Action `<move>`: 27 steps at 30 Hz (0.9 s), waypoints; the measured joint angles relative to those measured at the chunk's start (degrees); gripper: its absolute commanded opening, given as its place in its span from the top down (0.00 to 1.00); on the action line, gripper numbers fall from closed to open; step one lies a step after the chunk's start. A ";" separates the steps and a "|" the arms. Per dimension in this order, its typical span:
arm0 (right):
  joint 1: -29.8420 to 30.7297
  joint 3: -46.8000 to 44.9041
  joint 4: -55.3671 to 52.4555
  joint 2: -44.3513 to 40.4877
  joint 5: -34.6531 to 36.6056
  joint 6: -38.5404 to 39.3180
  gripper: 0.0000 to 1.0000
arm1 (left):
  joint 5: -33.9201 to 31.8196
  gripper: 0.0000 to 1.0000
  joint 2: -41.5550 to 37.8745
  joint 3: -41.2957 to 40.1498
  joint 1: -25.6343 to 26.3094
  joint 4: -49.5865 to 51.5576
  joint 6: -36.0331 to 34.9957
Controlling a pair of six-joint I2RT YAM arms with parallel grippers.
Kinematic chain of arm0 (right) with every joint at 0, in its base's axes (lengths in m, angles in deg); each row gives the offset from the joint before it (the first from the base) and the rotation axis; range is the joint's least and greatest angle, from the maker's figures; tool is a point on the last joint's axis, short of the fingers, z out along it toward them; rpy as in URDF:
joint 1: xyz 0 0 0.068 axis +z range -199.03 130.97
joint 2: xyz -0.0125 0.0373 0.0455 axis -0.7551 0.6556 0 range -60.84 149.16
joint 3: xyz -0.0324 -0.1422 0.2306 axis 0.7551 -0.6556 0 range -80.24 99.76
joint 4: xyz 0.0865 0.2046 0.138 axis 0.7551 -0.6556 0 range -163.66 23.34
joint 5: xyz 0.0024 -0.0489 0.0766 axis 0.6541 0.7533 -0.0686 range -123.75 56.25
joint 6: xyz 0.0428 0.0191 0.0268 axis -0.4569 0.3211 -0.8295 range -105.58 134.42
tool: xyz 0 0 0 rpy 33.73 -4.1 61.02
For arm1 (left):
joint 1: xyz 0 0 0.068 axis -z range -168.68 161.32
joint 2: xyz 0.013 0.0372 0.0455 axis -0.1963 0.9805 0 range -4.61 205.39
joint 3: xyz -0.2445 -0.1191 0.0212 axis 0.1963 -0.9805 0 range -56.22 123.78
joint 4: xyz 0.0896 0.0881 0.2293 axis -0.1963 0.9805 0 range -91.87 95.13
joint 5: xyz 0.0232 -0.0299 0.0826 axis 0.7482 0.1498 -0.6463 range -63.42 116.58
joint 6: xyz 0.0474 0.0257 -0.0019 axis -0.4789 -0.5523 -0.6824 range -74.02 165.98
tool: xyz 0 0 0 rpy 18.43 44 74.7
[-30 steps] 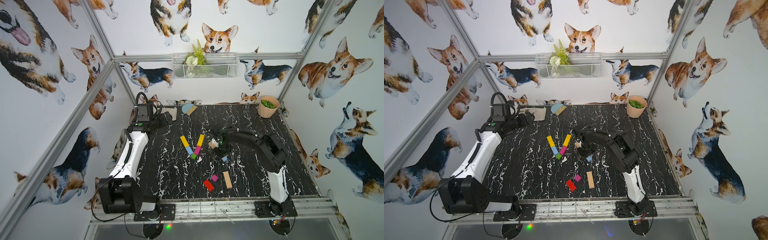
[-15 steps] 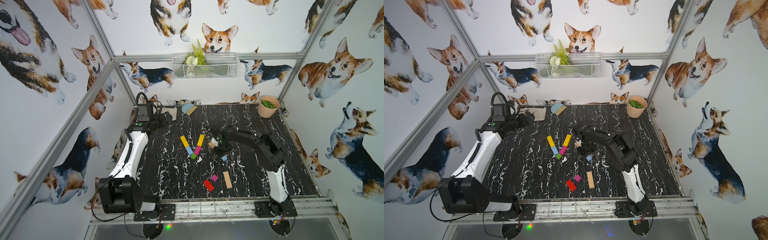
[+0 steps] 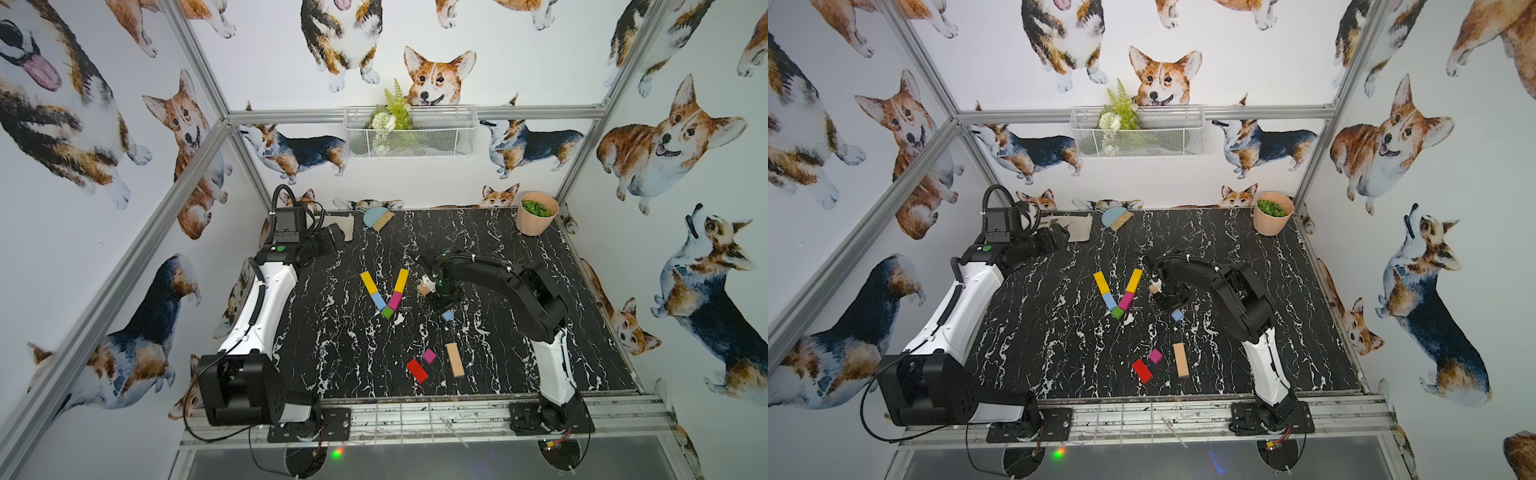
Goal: Assemble the letter v with building blocks
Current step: Assemble the building block at the center of the board.
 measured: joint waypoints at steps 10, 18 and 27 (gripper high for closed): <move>-0.02 -0.24 0.46 -0.31 -0.07 -0.07 0.55 | 0.00 0.00 0.00 0.00 0.00 0.00 0.00; -0.09 -0.37 1.07 -0.57 -0.20 -0.35 0.43 | 0.00 0.00 0.00 0.00 0.00 0.00 0.00; 0.00 -0.33 2.99 -2.64 -1.62 -0.92 0.31 | 0.00 0.00 0.00 0.00 0.00 0.00 0.00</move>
